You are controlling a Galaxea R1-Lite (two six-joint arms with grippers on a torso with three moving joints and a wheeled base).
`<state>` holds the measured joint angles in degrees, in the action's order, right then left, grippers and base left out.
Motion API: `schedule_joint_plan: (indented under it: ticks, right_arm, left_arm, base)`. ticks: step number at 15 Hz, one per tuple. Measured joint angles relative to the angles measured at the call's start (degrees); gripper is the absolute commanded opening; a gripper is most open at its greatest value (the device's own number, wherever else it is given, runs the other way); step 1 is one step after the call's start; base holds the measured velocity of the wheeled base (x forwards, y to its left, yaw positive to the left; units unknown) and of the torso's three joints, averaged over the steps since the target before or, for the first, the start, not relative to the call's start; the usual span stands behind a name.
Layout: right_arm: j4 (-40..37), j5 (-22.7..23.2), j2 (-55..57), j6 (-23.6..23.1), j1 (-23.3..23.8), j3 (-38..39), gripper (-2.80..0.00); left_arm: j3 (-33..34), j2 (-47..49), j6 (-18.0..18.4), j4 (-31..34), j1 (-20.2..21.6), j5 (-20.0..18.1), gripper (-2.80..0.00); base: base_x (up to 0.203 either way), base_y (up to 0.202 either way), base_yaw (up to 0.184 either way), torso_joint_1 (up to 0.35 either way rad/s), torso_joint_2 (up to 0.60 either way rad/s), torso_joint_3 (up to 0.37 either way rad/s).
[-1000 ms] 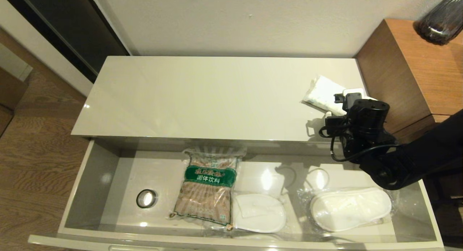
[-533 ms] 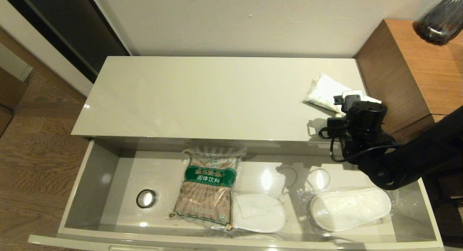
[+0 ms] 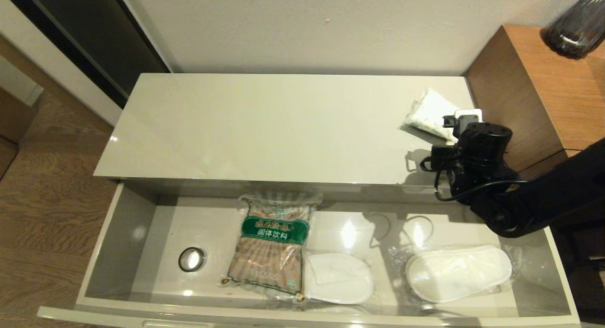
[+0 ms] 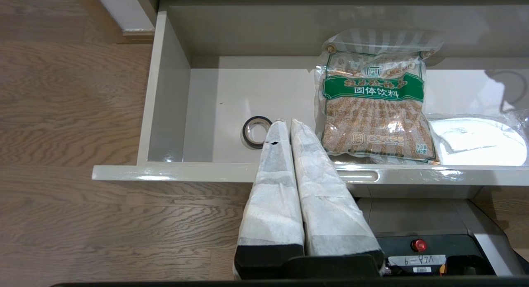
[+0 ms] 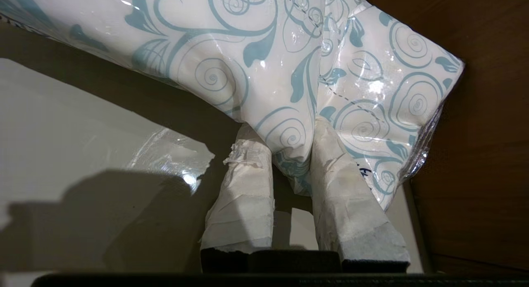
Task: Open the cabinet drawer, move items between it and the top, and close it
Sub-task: Pick up the tissue on the table, then put the tissue in the drawer
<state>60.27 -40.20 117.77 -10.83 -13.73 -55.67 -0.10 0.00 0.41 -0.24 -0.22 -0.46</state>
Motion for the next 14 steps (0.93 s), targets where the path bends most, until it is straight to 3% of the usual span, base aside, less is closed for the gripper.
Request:
schedule_joint_plan:
  ticks: [3, 6, 11, 14]
  right_arm:
    - [-4.77, 0.10, -3.25, 1.57, 0.09, 0.02, -2.80]
    - [-16.83, 2.31, -9.69, 7.10, -0.11, -0.65, -2.80]
    - [-45.69, 14.36, -19.60, 22.94, -0.49, -3.84, -2.80]
    - [-58.56, 22.35, -23.89, 26.17, -0.14, -6.15, -2.80]
  left_arm:
    - [0.00, 0.00, 0.02, 0.00, 0.06, 0.03, -2.80]
    - [0.02, 0.00, 0.02, 0.00, 0.06, 0.02, -2.80]
    - [0.02, 0.00, 0.02, 0.02, 0.04, 0.02, -2.80]
    - [0.02, 0.00, 0.05, 0.02, 0.04, 0.02, -2.80]
  base:
    - [0.000, 0.000, 0.000, 0.000, 0.00, 0.000]
    - [0.000, 0.000, 0.000, 0.000, 0.00, 0.000]
    - [0.000, 0.000, 0.000, 0.000, 0.00, 0.000]
    - [0.000, 0.000, 0.000, 0.000, 0.00, 0.000]
